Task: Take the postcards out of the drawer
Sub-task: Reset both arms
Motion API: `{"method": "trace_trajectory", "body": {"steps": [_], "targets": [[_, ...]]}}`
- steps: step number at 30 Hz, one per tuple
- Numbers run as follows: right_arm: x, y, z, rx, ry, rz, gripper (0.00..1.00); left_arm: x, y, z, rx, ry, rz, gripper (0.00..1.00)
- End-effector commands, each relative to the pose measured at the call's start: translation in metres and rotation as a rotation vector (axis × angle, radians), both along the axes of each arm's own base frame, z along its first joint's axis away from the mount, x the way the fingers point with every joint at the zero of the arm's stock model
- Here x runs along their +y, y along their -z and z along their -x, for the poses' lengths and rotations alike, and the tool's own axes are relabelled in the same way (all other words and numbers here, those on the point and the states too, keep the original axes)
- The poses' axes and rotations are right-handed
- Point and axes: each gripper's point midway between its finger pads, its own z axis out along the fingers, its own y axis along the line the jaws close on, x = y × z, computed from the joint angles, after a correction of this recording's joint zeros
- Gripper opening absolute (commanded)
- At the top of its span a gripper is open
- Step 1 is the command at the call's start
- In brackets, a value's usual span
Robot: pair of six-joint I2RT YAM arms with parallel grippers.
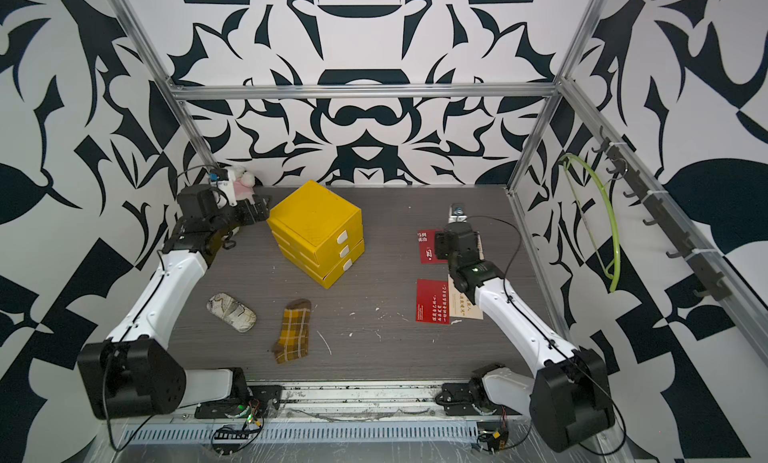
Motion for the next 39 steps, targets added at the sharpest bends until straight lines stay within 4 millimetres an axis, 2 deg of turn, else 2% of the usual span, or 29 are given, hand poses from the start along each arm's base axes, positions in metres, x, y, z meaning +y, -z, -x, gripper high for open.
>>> {"method": "trace_trajectory", "body": {"steps": [1,3,8,11,15,17,23,25,27,29,31,34,35,38,39], "targets": [[-0.039,0.03,0.011,0.037,0.082,0.085,0.69,0.041,0.044,0.022,0.056,-0.173,-0.107,0.99],[-0.05,0.047,0.013,0.028,0.097,0.105,0.69,0.054,0.073,0.036,0.066,-0.239,-0.12,0.99],[-0.06,0.066,0.009,-0.011,0.126,0.147,0.69,0.067,0.125,0.057,0.055,-0.309,-0.158,0.99],[-0.06,0.072,0.005,-0.059,0.132,0.145,0.69,0.062,0.151,0.057,0.109,-0.278,-0.135,0.99],[-0.062,0.086,0.006,-0.126,0.142,0.149,0.68,0.047,0.18,0.046,0.154,-0.2,-0.111,0.99],[-0.062,0.086,0.007,-0.143,0.137,0.196,0.67,0.048,0.18,0.041,0.132,-0.198,-0.121,0.99],[-0.053,0.086,0.006,-0.152,0.077,0.181,0.68,0.043,0.168,0.028,0.026,-0.17,-0.136,0.99],[-0.041,0.092,0.004,-0.108,0.012,0.155,0.67,0.04,0.17,0.024,0.025,-0.157,-0.121,0.99],[-0.03,0.09,0.001,-0.154,-0.032,0.087,0.67,0.039,0.173,0.019,-0.009,-0.159,-0.094,0.99],[-0.028,0.089,-0.004,-0.183,-0.031,0.059,0.67,0.026,0.179,0.016,0.033,-0.104,-0.125,0.99],[-0.025,0.097,-0.011,-0.153,-0.046,0.062,0.66,0.01,0.18,0.019,-0.019,-0.054,-0.187,0.99],[-0.022,0.111,-0.014,-0.154,-0.062,0.062,0.67,0.004,0.183,0.028,-0.086,-0.091,-0.267,0.99],[-0.02,0.117,-0.014,-0.144,-0.075,0.061,0.7,0.004,0.182,0.027,-0.1,-0.099,-0.276,0.99],[-0.021,0.12,-0.017,-0.13,-0.075,0.043,0.99,0.005,0.184,0.028,-0.072,-0.103,-0.273,0.99],[-0.021,0.121,-0.018,-0.129,-0.079,0.036,1.0,0.005,0.184,0.027,-0.08,-0.106,-0.274,0.99]]}}
